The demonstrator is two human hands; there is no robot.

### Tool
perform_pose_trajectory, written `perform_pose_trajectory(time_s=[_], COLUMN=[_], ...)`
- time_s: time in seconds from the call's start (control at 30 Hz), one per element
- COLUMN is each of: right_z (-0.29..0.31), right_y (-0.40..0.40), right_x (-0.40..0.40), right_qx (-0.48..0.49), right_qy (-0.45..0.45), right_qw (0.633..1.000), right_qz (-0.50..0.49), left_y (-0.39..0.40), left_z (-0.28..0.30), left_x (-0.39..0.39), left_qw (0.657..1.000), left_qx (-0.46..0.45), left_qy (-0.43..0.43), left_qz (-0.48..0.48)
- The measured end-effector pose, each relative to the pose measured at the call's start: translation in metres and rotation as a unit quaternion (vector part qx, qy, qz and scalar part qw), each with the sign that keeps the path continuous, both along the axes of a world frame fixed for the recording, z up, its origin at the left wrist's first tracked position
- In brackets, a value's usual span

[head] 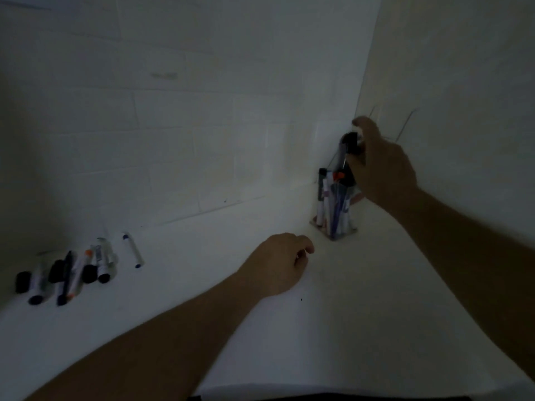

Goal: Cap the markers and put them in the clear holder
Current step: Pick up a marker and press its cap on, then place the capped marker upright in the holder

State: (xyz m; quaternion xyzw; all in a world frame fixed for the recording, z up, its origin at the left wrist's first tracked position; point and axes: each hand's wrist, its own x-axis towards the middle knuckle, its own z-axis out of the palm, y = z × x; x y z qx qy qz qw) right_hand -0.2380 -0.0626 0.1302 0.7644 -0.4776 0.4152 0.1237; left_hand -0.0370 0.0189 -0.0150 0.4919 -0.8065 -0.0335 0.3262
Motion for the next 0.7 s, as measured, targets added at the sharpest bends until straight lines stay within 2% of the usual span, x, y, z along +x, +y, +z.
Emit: perform_pose_trajectory(time_s=[0.13, 0.3, 0.5, 0.6, 0.7], right_z=[-0.029, -0.036, -0.055, -0.058, -0.064], right_y=[-0.015, -0.019, -0.020, -0.014, 0.007], right_x=[-0.004, -0.001, 0.003, 0.003, 0.011], right_qx=[0.070, 0.110, 0.114, 0.123, 0.031], right_qy=[0.151, 0.226, 0.223, 0.194, 0.167], right_qw=[0.984, 0.963, 0.963, 0.968, 0.979], right_qz=[-0.064, -0.095, -0.096, -0.098, -0.114], left_y=[-0.001, 0.001, 0.002, 0.004, 0.006], left_z=[-0.007, -0.009, -0.008, 0.002, 0.029], left_x=[0.004, 0.003, 0.005, 0.012, 0.029], left_qw=[1.000, 0.999, 0.999, 0.999, 0.996], left_qx=[-0.028, -0.042, -0.037, -0.025, -0.041], left_qy=[-0.014, -0.015, -0.010, 0.040, 0.079], left_qz=[0.003, 0.005, -0.012, -0.009, 0.032])
